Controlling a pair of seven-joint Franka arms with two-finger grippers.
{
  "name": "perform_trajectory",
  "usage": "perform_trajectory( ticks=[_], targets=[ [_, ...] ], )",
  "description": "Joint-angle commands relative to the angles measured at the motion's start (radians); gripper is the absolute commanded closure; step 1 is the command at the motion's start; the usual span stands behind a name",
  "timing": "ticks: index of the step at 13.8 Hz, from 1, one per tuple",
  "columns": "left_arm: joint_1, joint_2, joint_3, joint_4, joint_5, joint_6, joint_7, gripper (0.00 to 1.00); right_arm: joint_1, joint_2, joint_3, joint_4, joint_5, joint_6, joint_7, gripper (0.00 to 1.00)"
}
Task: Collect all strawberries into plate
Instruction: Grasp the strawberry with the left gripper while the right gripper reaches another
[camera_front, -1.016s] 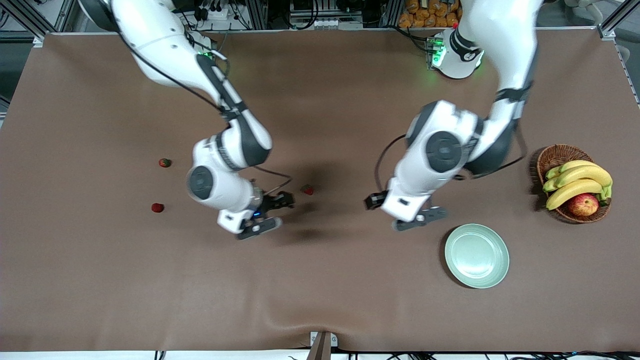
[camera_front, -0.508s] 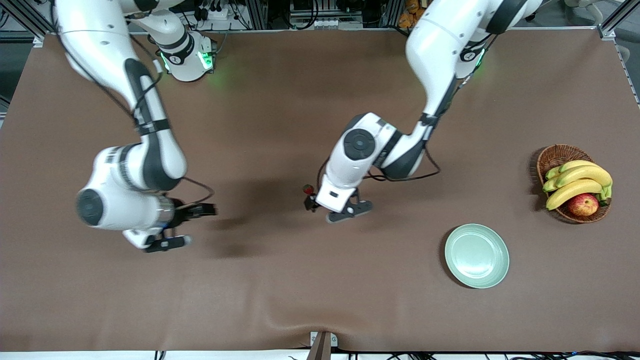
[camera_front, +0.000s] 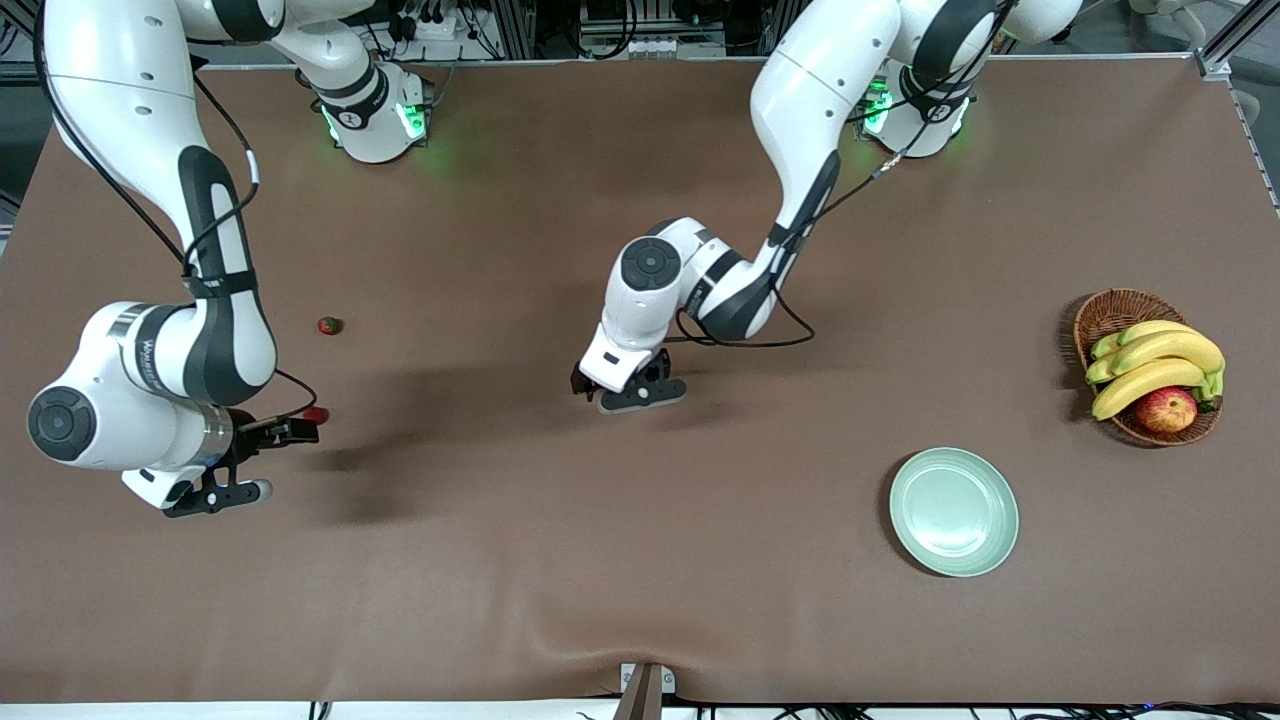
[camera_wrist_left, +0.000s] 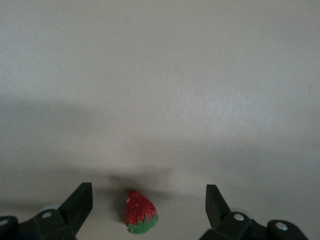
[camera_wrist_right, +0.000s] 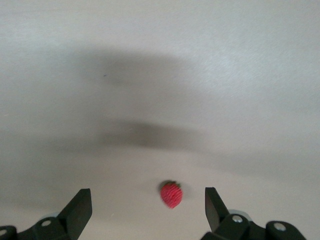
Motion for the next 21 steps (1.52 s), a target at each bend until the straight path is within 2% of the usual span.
perform_trajectory(
  ticks=[1,10,11,13,14,20,21],
  targets=[
    [-0.034,0.025,0.023,0.026,0.010,0.004,-0.016,0.00,-0.024,0.025,0.010,-0.027,-0.022,0.075,-0.009,0.00],
    [-0.036,0.042,0.023,0.024,0.010,0.001,-0.053,0.00,-0.062,0.074,0.010,-0.072,-0.024,0.069,-0.044,0.00],
    [-0.037,0.040,0.023,0.024,0.010,0.001,-0.064,0.04,-0.062,0.077,0.010,-0.073,-0.024,0.068,-0.043,0.00],
    [-0.042,0.042,0.026,0.023,0.037,-0.001,-0.070,0.91,-0.062,0.085,0.012,-0.076,-0.024,0.066,-0.043,0.00],
    [-0.042,0.042,0.025,0.023,0.066,-0.004,-0.075,1.00,-0.062,0.085,0.012,-0.093,-0.022,0.068,-0.041,0.00],
    [-0.042,0.028,0.025,0.015,0.074,-0.103,-0.079,1.00,-0.052,0.085,0.013,-0.105,-0.021,0.032,-0.024,0.00],
    [-0.040,0.019,0.025,0.016,0.074,-0.120,-0.079,1.00,-0.050,0.085,0.015,-0.107,-0.021,0.032,-0.020,0.06]
  ],
)
